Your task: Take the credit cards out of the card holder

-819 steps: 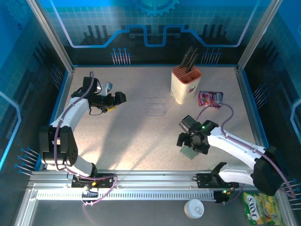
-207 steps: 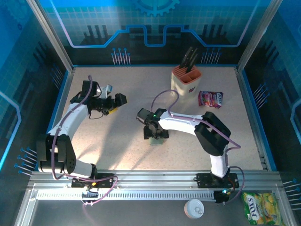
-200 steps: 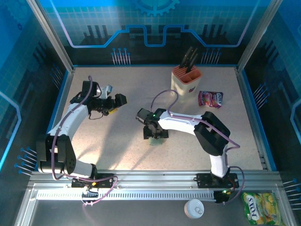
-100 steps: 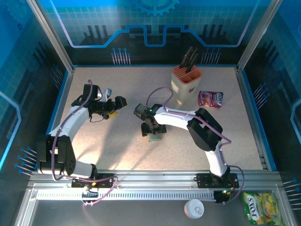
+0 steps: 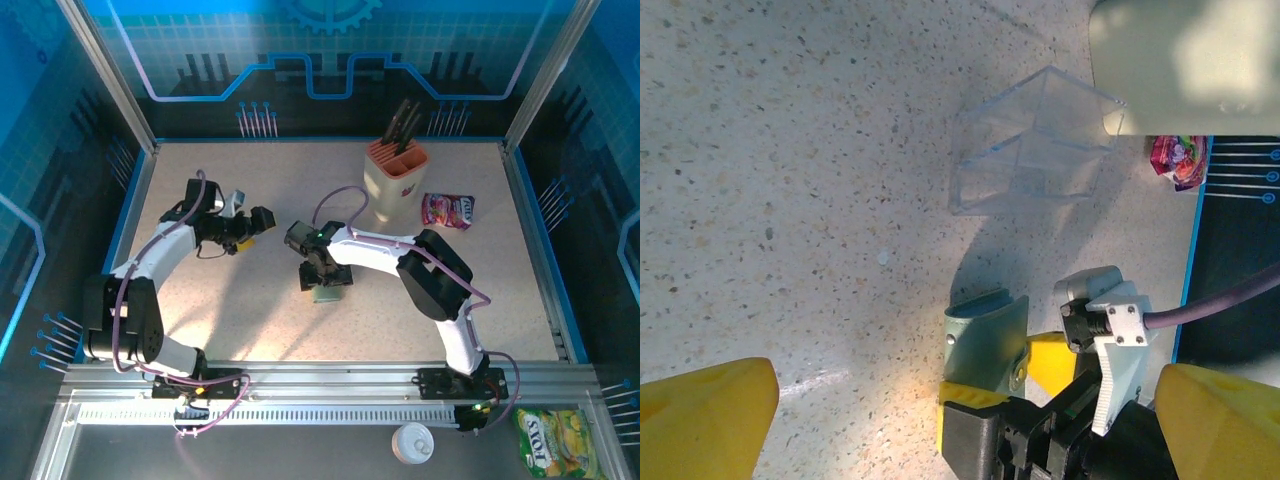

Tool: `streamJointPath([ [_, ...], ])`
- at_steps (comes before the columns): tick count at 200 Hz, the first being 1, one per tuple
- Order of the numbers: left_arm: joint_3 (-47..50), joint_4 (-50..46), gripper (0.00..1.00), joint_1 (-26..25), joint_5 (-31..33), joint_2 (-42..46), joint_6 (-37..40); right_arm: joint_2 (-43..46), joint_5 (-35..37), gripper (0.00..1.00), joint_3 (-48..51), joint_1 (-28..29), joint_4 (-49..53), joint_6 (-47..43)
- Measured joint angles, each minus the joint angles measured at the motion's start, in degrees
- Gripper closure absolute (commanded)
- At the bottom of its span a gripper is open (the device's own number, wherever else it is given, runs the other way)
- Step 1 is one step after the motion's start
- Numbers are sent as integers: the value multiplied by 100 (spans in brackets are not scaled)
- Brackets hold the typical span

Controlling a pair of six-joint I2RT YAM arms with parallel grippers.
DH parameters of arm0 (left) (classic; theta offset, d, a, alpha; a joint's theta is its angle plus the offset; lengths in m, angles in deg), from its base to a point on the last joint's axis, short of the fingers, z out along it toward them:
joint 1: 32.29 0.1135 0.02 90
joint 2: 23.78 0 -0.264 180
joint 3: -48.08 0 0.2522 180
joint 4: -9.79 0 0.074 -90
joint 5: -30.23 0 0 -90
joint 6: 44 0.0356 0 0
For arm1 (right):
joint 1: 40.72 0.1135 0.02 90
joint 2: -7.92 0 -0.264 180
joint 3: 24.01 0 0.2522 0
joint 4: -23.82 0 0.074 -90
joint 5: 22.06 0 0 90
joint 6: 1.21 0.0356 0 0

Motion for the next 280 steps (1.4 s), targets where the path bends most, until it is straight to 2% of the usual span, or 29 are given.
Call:
streamJointPath([
  [40,225,317,3,-262,92,0,-249,140,-22,11,256,-2,-94,68],
  [99,634,732,8,-662,407,59,-807,586,-168,13,365,-4,-181,-50],
  [131,1088,1008,11,-968,595,326,-1196,796,-282,27,385,-31,-229,-354],
  [146,1217,1178,13,-1034,619,402,-1360,807,-409,30,385,-87,-214,-481],
  [154,1281,1279,13,-1056,645,424,-1443,807,-455,37,385,-140,-201,-551],
  [170,1440,1528,15,-1073,662,442,-1628,807,-494,41,385,-234,-168,-688],
  [218,1923,2166,21,-1093,651,455,-2175,748,-444,46,382,-295,-48,-1001],
  [280,1998,2651,40,-1115,638,452,-2500,411,-446,50,201,-295,33,-1226],
])
